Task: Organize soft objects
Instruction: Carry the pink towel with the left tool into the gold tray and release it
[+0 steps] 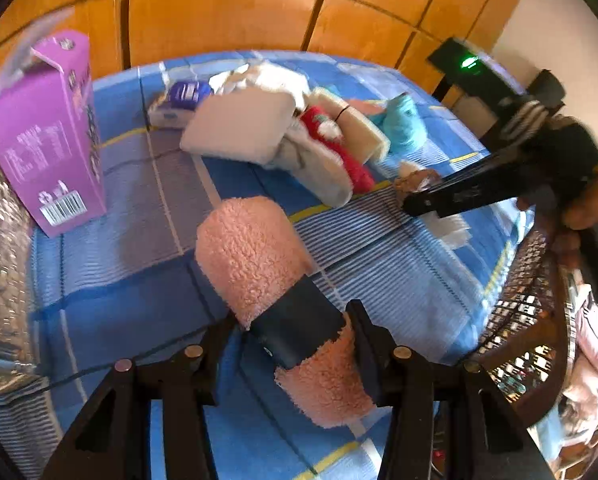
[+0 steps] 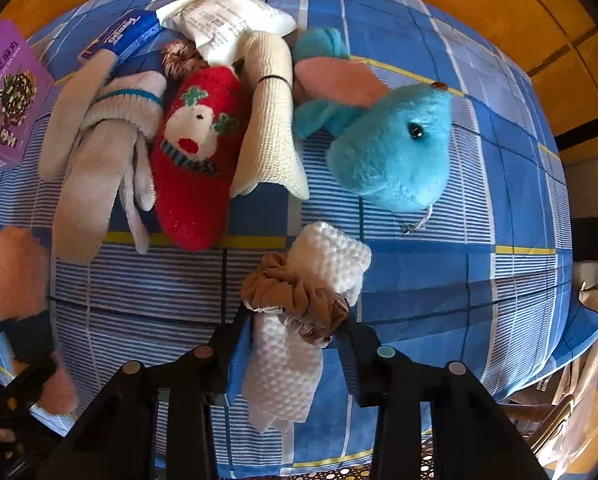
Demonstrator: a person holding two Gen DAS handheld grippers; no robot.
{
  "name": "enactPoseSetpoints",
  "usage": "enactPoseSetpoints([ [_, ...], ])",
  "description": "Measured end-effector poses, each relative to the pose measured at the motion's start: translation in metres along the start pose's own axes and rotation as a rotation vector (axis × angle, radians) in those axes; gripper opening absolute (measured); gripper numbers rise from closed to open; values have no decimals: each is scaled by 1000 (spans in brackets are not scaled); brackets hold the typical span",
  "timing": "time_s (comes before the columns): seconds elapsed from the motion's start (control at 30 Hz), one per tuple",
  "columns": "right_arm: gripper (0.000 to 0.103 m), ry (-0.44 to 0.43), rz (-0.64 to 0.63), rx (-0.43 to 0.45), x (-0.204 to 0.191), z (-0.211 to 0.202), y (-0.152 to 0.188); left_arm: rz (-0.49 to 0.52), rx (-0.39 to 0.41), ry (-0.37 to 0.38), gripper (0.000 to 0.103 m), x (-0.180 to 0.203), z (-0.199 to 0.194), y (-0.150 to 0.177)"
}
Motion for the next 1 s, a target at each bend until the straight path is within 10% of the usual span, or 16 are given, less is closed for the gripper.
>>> enactPoseSetpoints([
  [0.33,38,-47,60,27,14,-16,-4,51,205,-49,49,-15,-63,-100],
  [0.6,38,-100,93,57,31,-29,-11,-110,350,-267,50,-126,-138,-151],
  [1.0,38,-111,72,82,28,-38,-12,-460,327,-583,50,-260,-238,69],
])
Point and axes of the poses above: each gripper's, at about its wrist camera, not at the fingertips, and z roughly the way its jaws point, x to its right, y to its underside, the point moved 7 cm from there along z, roughly the way its jaws point, and after that the axes turned 11 degrees about z, right-handed, at the moved point
